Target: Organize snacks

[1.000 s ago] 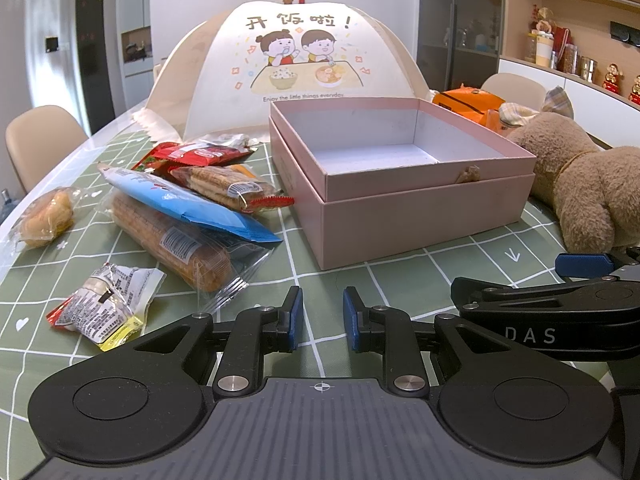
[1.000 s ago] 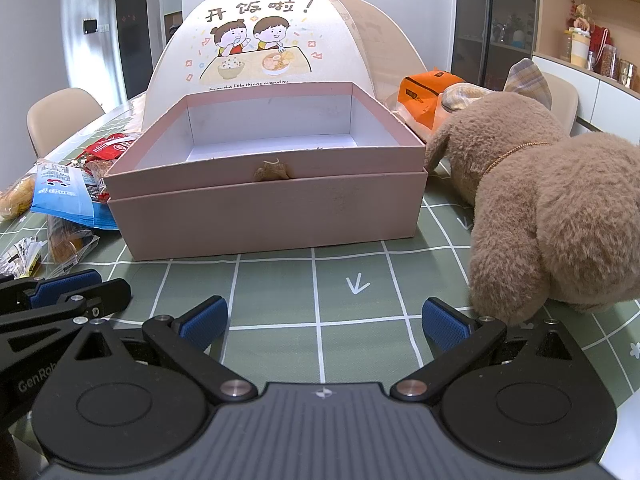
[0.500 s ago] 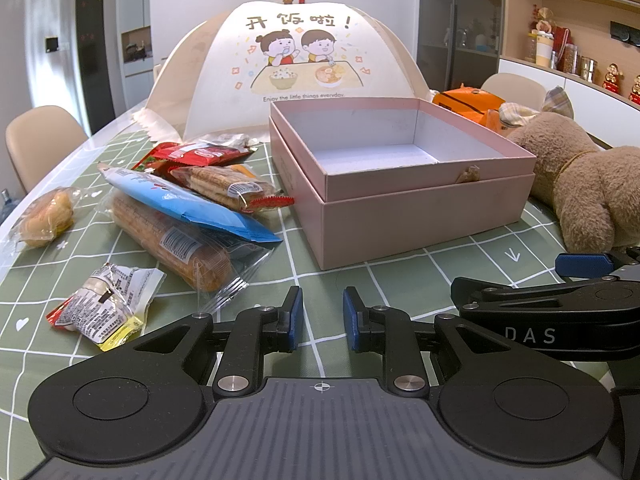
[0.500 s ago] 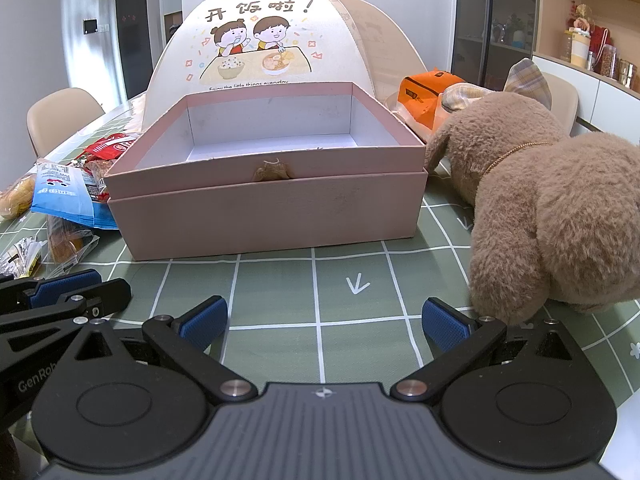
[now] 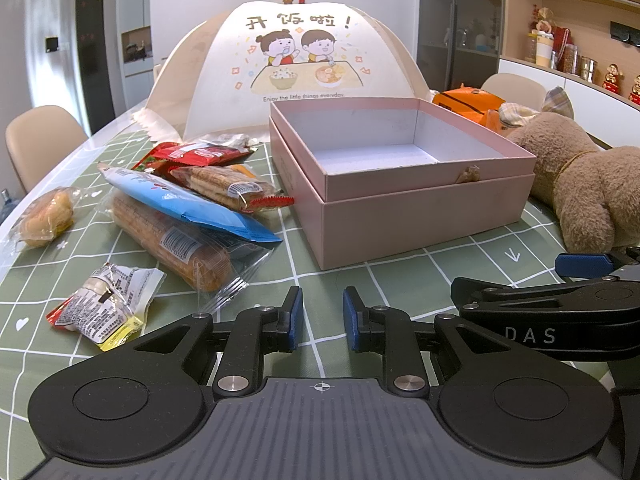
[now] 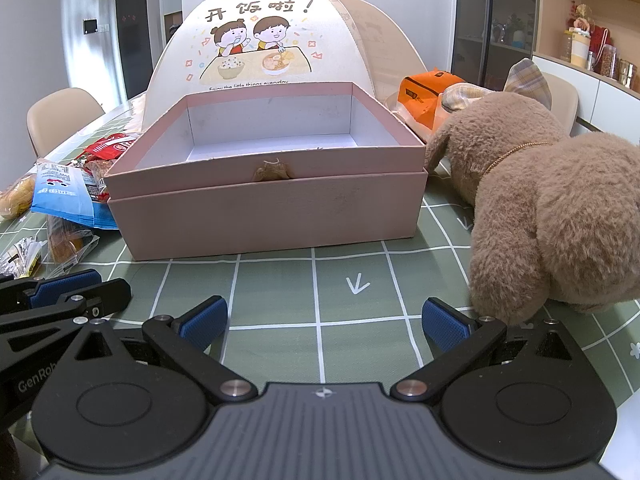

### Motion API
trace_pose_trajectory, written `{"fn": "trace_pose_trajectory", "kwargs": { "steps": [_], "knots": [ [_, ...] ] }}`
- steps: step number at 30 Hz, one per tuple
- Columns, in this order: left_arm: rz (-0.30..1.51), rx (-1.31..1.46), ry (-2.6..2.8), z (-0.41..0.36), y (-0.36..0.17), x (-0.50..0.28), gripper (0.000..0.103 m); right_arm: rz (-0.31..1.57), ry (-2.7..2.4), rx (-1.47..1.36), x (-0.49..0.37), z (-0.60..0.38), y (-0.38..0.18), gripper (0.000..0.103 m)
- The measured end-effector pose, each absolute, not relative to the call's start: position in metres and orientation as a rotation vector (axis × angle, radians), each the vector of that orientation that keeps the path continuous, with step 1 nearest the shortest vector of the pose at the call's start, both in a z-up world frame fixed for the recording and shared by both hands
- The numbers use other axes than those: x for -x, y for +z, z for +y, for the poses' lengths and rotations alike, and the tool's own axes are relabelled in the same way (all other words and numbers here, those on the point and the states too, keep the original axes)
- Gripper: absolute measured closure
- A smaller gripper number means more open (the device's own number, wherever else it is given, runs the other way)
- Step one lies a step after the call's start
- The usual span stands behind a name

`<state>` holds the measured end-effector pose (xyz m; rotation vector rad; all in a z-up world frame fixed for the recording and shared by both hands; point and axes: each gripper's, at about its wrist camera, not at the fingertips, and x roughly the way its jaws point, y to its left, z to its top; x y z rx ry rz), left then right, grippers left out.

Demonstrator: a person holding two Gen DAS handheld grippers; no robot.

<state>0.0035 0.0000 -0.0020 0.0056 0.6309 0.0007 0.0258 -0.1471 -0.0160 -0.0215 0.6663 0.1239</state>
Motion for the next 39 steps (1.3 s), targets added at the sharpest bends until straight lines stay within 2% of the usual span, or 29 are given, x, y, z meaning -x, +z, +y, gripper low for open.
{"fn": "trace_pose_trajectory", "kwargs": {
  "steps": [34, 39],
  "knots": [
    [0.631, -0.006, 0.001, 0.000, -0.002, -0.003, 0.078, 0.666, 0.125, 0.018, -0.026, -0.148, -0.016, 0.000],
    [0.635, 0.024, -0.022, 0.005, 0.000, 0.000, 0.078, 0.787, 0.159, 0.043, -0.037, -0.145, -0.005, 0.000]
  ]
}}
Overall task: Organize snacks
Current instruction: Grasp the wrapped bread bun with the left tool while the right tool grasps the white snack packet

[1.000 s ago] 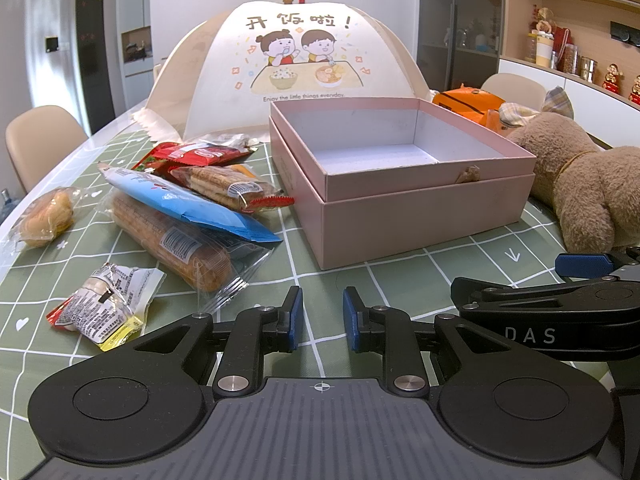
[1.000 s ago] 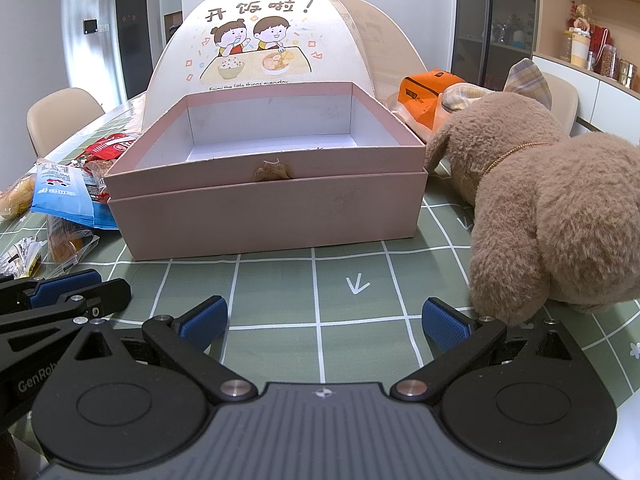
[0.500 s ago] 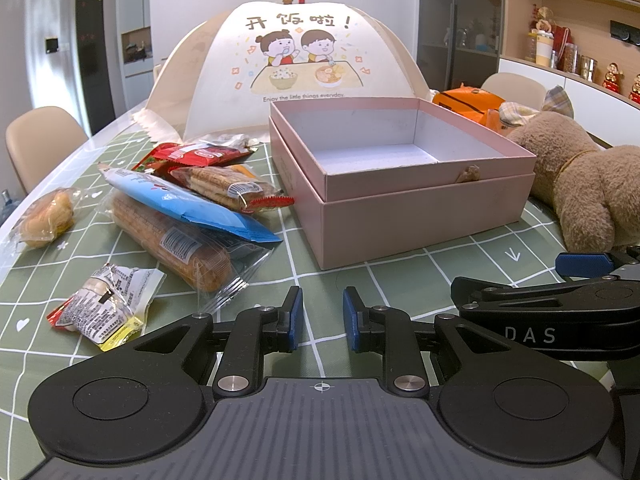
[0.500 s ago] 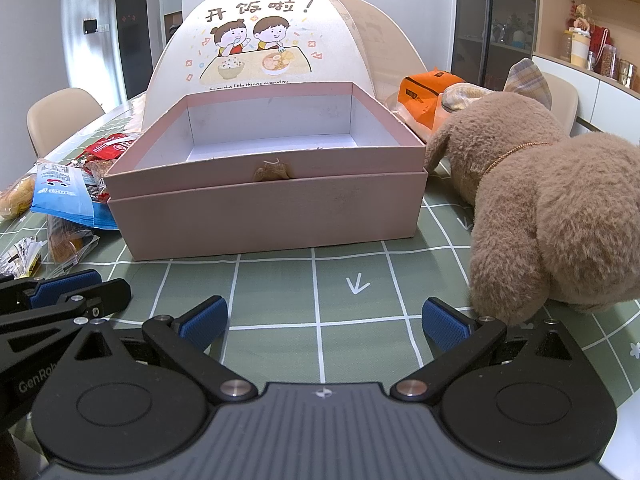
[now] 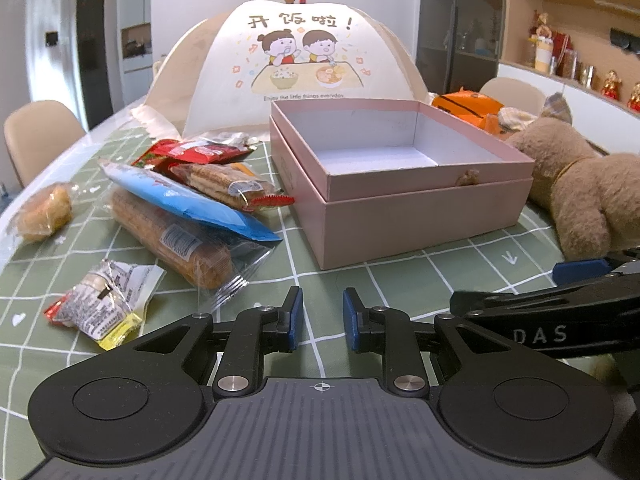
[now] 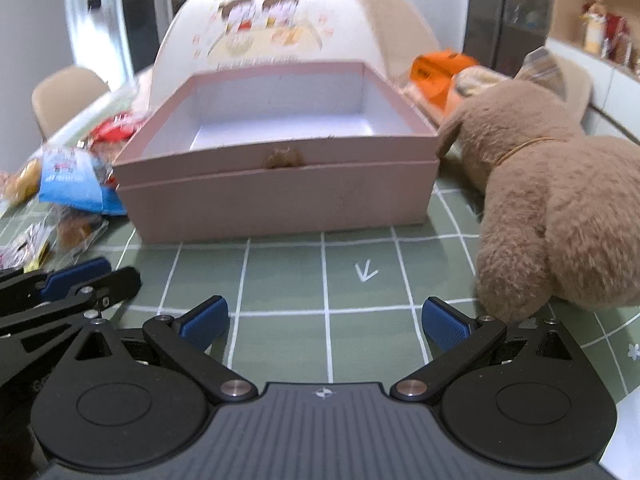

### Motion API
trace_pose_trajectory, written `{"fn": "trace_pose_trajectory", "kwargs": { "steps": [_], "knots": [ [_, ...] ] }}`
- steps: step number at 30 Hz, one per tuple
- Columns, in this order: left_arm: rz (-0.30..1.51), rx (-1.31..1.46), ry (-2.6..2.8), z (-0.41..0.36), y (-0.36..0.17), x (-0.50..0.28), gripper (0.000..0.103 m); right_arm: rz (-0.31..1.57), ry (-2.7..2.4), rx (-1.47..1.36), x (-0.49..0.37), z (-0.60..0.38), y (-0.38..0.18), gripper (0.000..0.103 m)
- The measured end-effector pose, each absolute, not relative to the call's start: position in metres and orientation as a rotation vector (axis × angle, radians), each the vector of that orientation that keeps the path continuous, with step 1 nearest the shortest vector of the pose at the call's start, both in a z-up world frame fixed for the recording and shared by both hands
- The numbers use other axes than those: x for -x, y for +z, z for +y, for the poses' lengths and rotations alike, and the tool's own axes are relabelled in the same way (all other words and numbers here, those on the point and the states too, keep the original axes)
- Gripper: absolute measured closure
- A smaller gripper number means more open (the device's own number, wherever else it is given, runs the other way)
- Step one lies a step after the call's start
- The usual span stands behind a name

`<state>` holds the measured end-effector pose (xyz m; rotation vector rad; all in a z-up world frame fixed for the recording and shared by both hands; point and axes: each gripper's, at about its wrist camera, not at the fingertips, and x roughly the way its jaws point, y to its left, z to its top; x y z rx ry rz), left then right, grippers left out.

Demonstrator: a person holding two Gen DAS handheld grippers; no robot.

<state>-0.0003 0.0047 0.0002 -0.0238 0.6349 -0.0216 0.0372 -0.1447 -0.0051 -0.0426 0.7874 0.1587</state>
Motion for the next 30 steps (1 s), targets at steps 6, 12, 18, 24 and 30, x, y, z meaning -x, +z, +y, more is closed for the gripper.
{"fn": "trace_pose_trajectory", "kwargs": {
  "steps": [6, 12, 18, 24, 30],
  "knots": [
    [0.653, 0.144, -0.008, 0.052, 0.033, 0.005, 0.078, 0.858, 0.167, 0.059, -0.041, -0.140, 0.000, 0.000],
    [0.545, 0.130, 0.227, 0.158, 0.078, -0.031, 0.076, 0.913, 0.341, 0.080, -0.043, -0.114, 0.016, 0.008],
    [0.670, 0.273, 0.434, 0.269, 0.065, -0.083, 0.077, 0.789, 0.482, 0.143, -0.023, -0.066, 0.051, 0.008],
    [0.733, 0.219, 0.296, 0.279, 0.046, -0.099, 0.077, 0.731, 0.634, 0.279, -0.025, -0.016, 0.063, 0.008],
    [0.751, 0.024, 0.113, 0.241, 0.049, -0.062, 0.075, 0.746, 0.849, 0.319, -0.038, 0.042, 0.047, 0.035]
  ]
}}
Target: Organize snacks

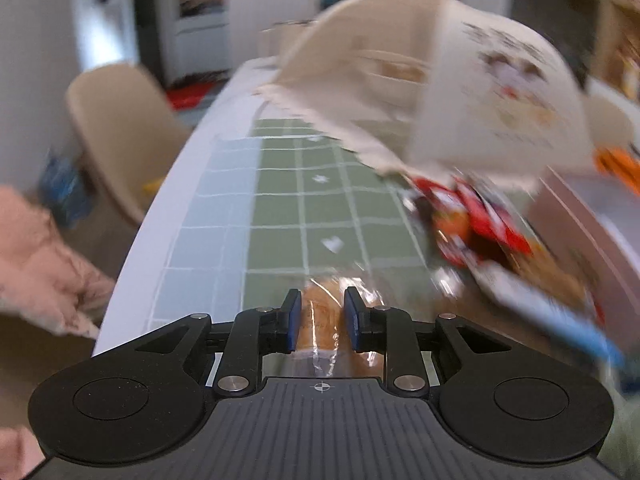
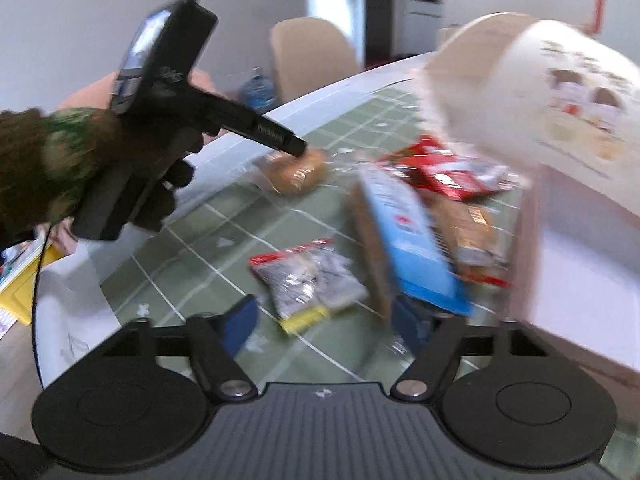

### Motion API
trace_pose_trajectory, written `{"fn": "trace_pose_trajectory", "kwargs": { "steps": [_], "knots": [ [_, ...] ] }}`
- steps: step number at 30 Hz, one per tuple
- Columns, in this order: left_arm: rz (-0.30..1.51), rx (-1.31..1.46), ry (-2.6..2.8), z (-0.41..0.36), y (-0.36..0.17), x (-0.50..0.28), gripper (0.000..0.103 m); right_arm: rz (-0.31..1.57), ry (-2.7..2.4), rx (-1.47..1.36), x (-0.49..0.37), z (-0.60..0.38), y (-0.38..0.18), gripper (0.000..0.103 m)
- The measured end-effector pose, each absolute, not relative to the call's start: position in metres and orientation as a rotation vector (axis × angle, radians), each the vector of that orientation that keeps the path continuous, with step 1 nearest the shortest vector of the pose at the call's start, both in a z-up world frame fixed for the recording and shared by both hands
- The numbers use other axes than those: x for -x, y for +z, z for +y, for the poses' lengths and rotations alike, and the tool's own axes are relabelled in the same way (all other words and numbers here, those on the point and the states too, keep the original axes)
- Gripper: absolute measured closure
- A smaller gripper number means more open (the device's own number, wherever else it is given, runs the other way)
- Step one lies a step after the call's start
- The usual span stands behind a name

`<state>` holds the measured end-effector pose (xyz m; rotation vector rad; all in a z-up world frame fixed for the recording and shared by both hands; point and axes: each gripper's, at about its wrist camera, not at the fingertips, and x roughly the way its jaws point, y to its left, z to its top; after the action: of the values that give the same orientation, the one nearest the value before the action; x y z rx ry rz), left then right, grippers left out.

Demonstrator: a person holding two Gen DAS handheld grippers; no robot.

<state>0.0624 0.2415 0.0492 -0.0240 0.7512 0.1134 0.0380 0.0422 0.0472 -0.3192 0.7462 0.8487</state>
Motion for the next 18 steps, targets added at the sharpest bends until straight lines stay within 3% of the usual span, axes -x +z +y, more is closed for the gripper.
{"fn": "trace_pose_trajectory", "kwargs": {
  "steps": [9, 11, 15, 18],
  "knots": [
    [0.831, 0.124, 0.034, 0.253, 0.051, -0.014, 0.075, 0.779, 0.856, 0.371, -0.060, 0.097, 0.021, 0.035],
    [0.804, 0.246, 0.081, 0.267, 0.054, -0.011, 0.075, 0.799, 0.858, 0.363, -0.051, 0.093, 0.024, 0.049],
    [0.690, 0.451, 0.170, 0.288, 0.063, -0.005, 0.076, 0.868, 0.927, 0.319, -0.024, 0.059, 0.029, 0.050],
    [0.691, 0.407, 0.186, 0.279, 0.063, -0.018, 0.076, 0.922, 0.946, 0.264, -0.013, 0.023, 0.033, 0.048]
  ]
}}
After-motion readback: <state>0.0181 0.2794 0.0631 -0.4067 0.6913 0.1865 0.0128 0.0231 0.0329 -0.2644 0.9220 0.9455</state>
